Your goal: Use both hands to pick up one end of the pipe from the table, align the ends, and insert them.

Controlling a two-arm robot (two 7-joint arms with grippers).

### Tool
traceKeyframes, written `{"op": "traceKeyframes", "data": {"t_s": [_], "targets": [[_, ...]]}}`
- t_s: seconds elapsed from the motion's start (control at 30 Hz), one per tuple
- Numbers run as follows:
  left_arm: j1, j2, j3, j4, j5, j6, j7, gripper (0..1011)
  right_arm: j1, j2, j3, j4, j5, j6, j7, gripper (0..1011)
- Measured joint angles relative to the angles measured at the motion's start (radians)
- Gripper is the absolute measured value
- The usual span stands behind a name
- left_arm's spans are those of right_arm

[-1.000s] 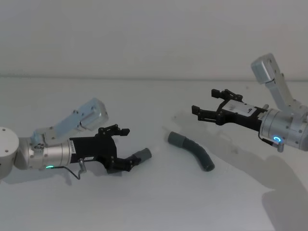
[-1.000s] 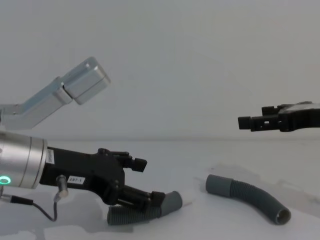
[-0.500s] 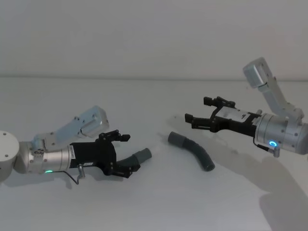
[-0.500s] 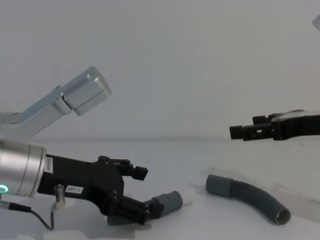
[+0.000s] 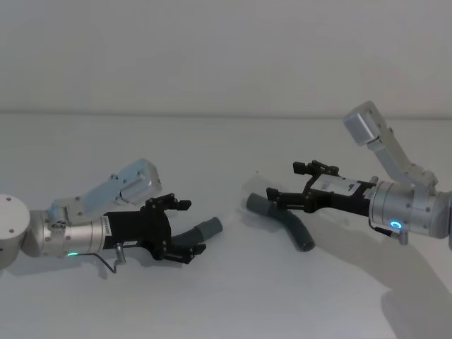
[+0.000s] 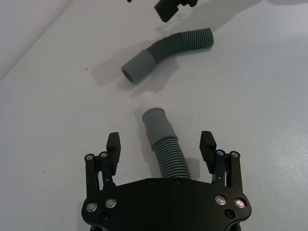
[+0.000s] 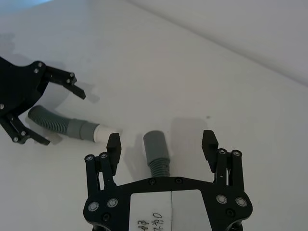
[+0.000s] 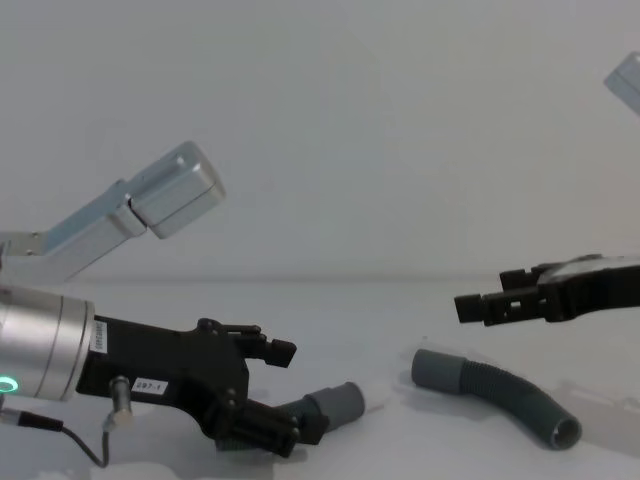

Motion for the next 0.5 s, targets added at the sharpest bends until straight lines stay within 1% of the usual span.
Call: {"op": "traceKeyframes", "data": {"t_s": [0.5], "targets": [[-0.003,-0.001,0.004,0.005,-0.007,0.023,-0.003,1001,-0.004,0.028,-0.032,-0.009,-0.004,0.047,0.000,1002]]}}
